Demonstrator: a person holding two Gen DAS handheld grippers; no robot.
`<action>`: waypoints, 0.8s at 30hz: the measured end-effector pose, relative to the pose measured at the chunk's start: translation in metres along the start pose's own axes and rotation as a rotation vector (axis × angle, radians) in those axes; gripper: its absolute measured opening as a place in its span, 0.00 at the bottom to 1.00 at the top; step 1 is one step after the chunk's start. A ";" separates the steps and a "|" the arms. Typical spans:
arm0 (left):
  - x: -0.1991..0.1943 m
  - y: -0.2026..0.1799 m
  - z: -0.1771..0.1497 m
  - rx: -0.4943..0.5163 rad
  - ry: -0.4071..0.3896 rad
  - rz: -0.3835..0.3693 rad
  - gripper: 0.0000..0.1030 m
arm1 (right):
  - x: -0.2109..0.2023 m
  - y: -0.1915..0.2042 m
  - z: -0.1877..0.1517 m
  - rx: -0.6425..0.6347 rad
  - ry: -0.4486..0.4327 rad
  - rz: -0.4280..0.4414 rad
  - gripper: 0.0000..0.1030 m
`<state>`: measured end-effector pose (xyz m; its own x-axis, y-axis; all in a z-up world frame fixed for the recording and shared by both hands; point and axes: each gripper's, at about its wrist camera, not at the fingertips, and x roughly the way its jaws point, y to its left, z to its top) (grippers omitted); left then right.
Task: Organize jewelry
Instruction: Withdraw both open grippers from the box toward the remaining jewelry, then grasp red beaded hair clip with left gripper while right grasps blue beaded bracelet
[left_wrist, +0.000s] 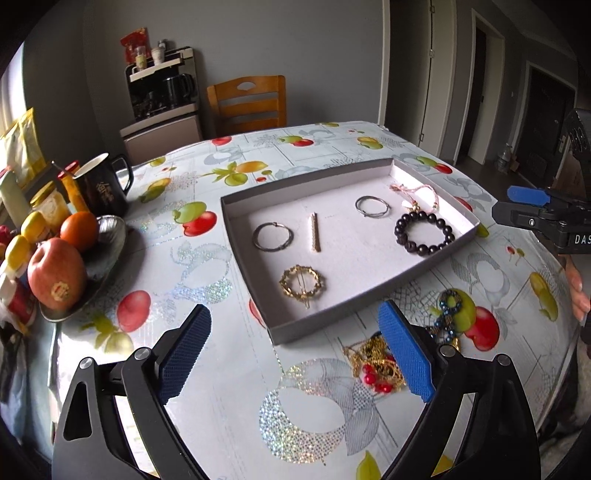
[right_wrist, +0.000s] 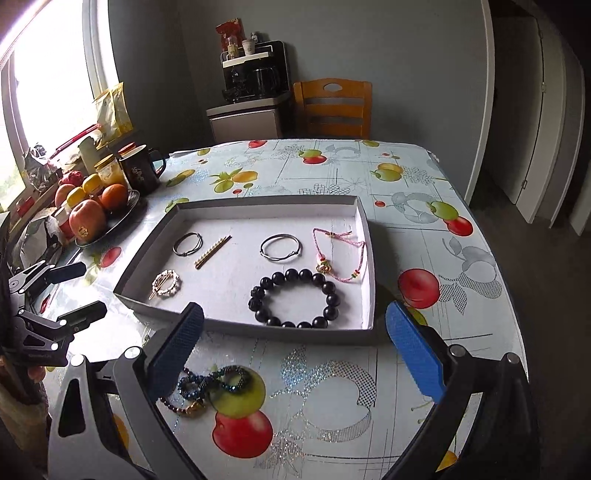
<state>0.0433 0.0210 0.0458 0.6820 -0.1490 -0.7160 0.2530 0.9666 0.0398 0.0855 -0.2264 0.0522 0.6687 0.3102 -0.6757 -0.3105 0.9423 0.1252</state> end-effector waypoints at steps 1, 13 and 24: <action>0.000 -0.003 -0.006 0.004 0.010 -0.021 0.89 | 0.000 0.002 -0.005 -0.012 0.007 0.006 0.95; 0.015 -0.042 -0.047 0.124 0.097 -0.082 0.87 | 0.009 0.017 -0.046 -0.078 0.084 0.040 0.95; 0.024 -0.048 -0.045 0.137 0.119 -0.105 0.60 | 0.014 0.022 -0.059 -0.121 0.091 0.039 0.93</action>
<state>0.0163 -0.0200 -0.0046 0.5635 -0.2139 -0.7979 0.4151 0.9084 0.0496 0.0478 -0.2091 0.0027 0.5923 0.3286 -0.7357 -0.4181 0.9059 0.0680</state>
